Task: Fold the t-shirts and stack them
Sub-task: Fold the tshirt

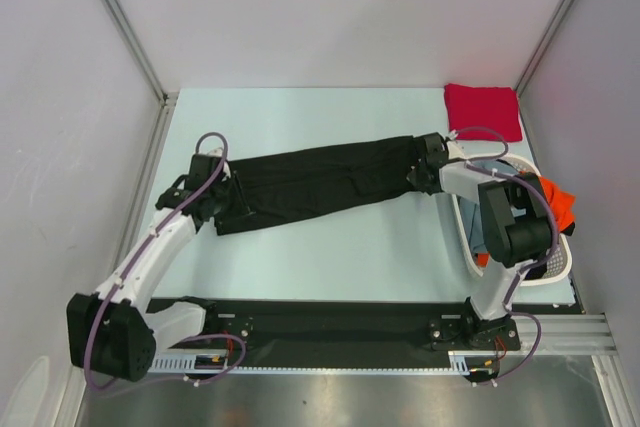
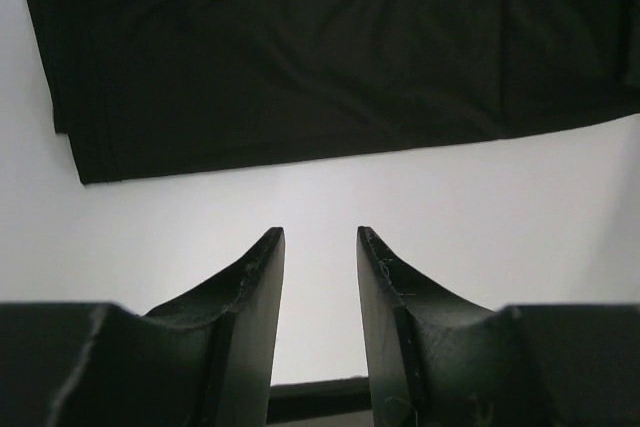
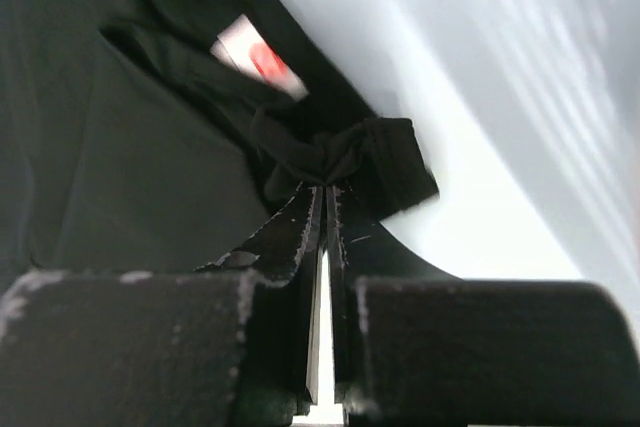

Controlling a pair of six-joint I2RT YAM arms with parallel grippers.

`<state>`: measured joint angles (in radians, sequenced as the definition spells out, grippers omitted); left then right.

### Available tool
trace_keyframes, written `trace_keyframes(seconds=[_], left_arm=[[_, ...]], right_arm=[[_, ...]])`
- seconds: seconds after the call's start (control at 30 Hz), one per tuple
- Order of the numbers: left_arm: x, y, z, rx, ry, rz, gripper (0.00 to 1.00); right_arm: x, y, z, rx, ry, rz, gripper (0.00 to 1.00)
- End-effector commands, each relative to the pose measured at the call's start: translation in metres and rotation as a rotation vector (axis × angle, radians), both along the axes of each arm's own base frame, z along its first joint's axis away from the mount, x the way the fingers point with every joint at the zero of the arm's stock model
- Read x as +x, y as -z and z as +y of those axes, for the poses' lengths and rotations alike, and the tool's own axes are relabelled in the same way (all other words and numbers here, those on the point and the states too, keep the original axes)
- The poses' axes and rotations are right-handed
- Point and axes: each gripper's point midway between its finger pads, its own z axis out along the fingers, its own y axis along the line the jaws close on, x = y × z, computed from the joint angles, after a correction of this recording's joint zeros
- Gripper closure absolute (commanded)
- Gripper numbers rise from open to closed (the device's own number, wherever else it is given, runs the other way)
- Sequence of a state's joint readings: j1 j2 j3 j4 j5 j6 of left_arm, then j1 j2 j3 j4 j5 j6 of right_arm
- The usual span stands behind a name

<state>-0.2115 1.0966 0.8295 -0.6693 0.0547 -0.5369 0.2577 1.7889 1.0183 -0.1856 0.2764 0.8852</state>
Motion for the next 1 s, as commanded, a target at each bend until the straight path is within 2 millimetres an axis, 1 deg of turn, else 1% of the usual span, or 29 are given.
trace_keyframes(seconds=[0.0, 0.03, 0.07, 0.1, 0.13, 0.17, 0.2, 0.23, 0.27, 0.3, 0.33, 0.37, 0.4, 0.43, 0.47, 0.5, 0.53, 0.57, 0.6, 0.63, 0.67, 0.7, 0.73, 0.77, 0.8, 0.83, 0.87, 0.93, 0.97], left_arm=[[0.041, -0.026, -0.006, 0.011, 0.031, -0.105, 0.60], [0.047, -0.025, -0.006, 0.020, 0.032, -0.103, 0.60], [0.054, -0.027, -0.007, 0.019, 0.031, -0.112, 0.59], [0.065, -0.026, -0.010, 0.022, 0.033, -0.108, 0.59], [0.071, -0.026, -0.011, 0.025, 0.038, -0.112, 0.59], [0.078, -0.027, -0.012, 0.028, 0.042, -0.123, 0.58], [0.090, -0.024, -0.014, 0.035, 0.044, -0.112, 0.57], [0.095, -0.023, -0.013, 0.047, 0.059, -0.111, 0.56], [0.102, -0.021, -0.012, 0.056, 0.063, -0.108, 0.55], [0.113, -0.019, -0.011, 0.072, 0.080, -0.105, 0.54], [0.119, -0.015, -0.009, 0.079, 0.085, -0.095, 0.53], [0.125, -0.014, -0.004, 0.069, 0.087, -0.091, 0.52], [0.135, -0.019, -0.002, 0.064, 0.093, -0.104, 0.52], [0.141, -0.006, 0.002, 0.065, 0.110, -0.072, 0.52], [0.147, -0.004, 0.009, 0.037, 0.107, -0.064, 0.52], [0.157, -0.006, 0.014, 0.032, 0.112, -0.071, 0.52], [0.162, 0.005, 0.021, 0.030, 0.101, -0.040, 0.52], [0.165, 0.011, 0.033, 0.030, 0.079, -0.014, 0.52], [0.173, 0.007, 0.040, 0.039, 0.081, -0.024, 0.52], [0.174, 0.011, 0.040, 0.039, 0.091, -0.009, 0.52], [0.178, 0.021, 0.057, 0.042, 0.057, 0.021, 0.52], [0.183, 0.019, 0.063, 0.055, 0.057, 0.016, 0.52], [0.184, 0.024, 0.065, 0.055, 0.063, 0.027, 0.51], [0.184, 0.034, 0.069, 0.051, 0.067, 0.058, 0.49], [0.188, 0.035, 0.069, 0.040, 0.091, 0.061, 0.48], [0.184, 0.041, 0.070, 0.031, 0.097, 0.091, 0.48], [0.184, 0.045, 0.071, 0.014, 0.101, 0.101, 0.48], [0.182, 0.053, 0.066, -0.051, 0.127, 0.113, 0.46], [0.180, 0.056, 0.064, -0.065, 0.135, 0.122, 0.46]], right_arm=[[0.046, -0.017, -0.022, -0.117, -0.014, -0.083, 0.98], [0.052, -0.019, -0.024, -0.134, -0.021, -0.082, 0.98], [0.058, -0.008, -0.028, -0.156, -0.031, -0.058, 0.98], [0.082, -0.025, -0.026, -0.163, -0.050, -0.105, 0.98], [0.090, -0.025, -0.026, -0.193, -0.097, -0.100, 0.98], [0.099, -0.011, -0.026, -0.216, -0.124, -0.074, 0.98], [0.109, -0.011, -0.025, -0.229, -0.148, -0.076, 0.98], [0.132, -0.026, -0.019, -0.235, -0.202, -0.117, 0.97], [0.140, -0.011, -0.016, -0.235, -0.237, -0.097, 0.97], [0.145, -0.005, -0.017, -0.240, -0.254, -0.079, 0.96], [0.166, -0.023, -0.013, -0.249, -0.279, -0.131, 0.96], [0.173, -0.022, -0.014, -0.254, -0.292, -0.137, 0.95], [0.181, -0.012, -0.014, -0.257, -0.306, -0.132, 0.94], [0.187, -0.012, -0.011, -0.254, -0.325, -0.141, 0.93], [0.202, -0.024, -0.010, -0.267, -0.348, -0.179, 0.92], [0.206, -0.014, -0.011, -0.263, -0.353, -0.166, 0.91], [0.213, -0.013, -0.009, -0.247, -0.364, -0.177, 0.87], [0.226, -0.026, -0.005, -0.243, -0.385, -0.220, 0.86], [0.230, -0.028, -0.005, -0.235, -0.391, -0.223, 0.84], [0.234, -0.021, -0.005, -0.232, -0.389, -0.214, 0.75], [0.245, -0.037, -0.005, -0.232, -0.381, -0.249, 0.70], [0.246, -0.038, -0.005, -0.223, -0.374, -0.243, 0.64], [0.249, -0.039, -0.005, -0.215, -0.373, -0.247, 0.55], [0.251, -0.042, -0.006, -0.209, -0.365, -0.249, 0.52], [0.253, -0.058, -0.006, -0.192, -0.351, -0.252, 0.48], [0.252, -0.062, -0.008, -0.182, -0.343, -0.239, 0.45], [0.251, -0.073, -0.013, -0.173, -0.320, -0.235, 0.44], [0.233, -0.083, -0.013, -0.122, -0.304, -0.171, 0.40], [0.224, -0.104, -0.011, -0.109, -0.307, -0.179, 0.39]])
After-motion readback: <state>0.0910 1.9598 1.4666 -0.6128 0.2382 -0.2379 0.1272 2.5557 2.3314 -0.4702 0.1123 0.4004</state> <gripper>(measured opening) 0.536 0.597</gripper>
